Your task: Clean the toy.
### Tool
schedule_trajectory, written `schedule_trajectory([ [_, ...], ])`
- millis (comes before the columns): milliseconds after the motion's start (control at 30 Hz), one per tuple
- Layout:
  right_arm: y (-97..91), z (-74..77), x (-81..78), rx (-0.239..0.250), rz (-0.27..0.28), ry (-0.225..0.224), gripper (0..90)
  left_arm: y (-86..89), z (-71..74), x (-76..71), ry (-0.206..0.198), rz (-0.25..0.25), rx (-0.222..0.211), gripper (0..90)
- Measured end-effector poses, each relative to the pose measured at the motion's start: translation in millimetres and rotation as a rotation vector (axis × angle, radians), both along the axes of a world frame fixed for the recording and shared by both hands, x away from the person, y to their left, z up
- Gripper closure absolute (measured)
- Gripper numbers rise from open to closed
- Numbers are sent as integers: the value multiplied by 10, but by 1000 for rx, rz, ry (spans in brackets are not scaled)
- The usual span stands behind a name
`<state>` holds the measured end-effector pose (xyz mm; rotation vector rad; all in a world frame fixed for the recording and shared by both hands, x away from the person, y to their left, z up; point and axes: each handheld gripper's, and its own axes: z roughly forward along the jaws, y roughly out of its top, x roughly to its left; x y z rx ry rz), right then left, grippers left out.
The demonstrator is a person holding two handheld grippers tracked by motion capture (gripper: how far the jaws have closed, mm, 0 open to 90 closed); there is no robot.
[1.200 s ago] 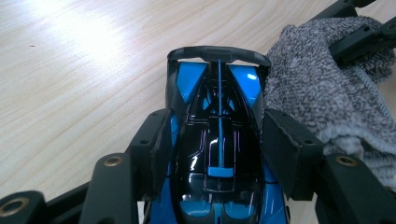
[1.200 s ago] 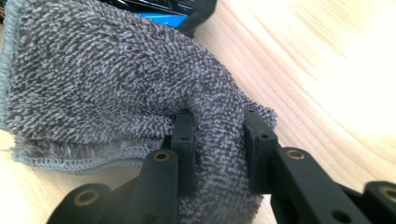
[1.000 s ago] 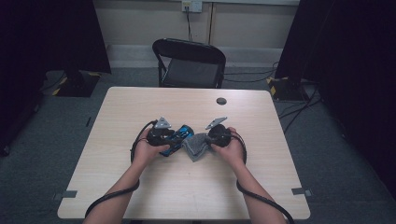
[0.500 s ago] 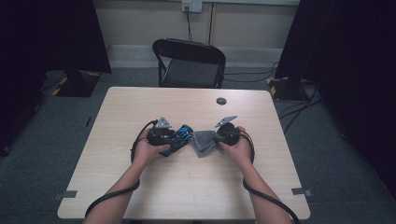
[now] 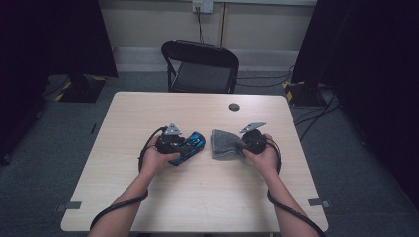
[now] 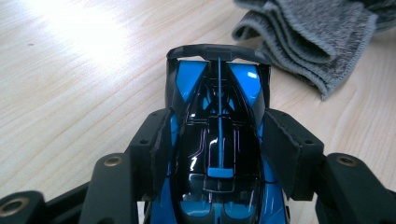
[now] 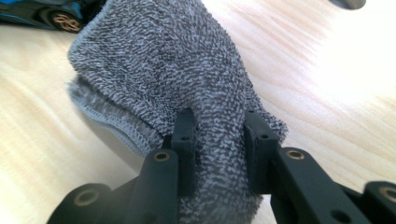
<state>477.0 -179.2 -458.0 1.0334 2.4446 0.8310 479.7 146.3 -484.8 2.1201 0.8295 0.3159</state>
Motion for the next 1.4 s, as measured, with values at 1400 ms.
schedule_trajectory([
  [1400,1420,-70,-566,-46,492,52,697,0,5,8,11,5,-3,434],
])
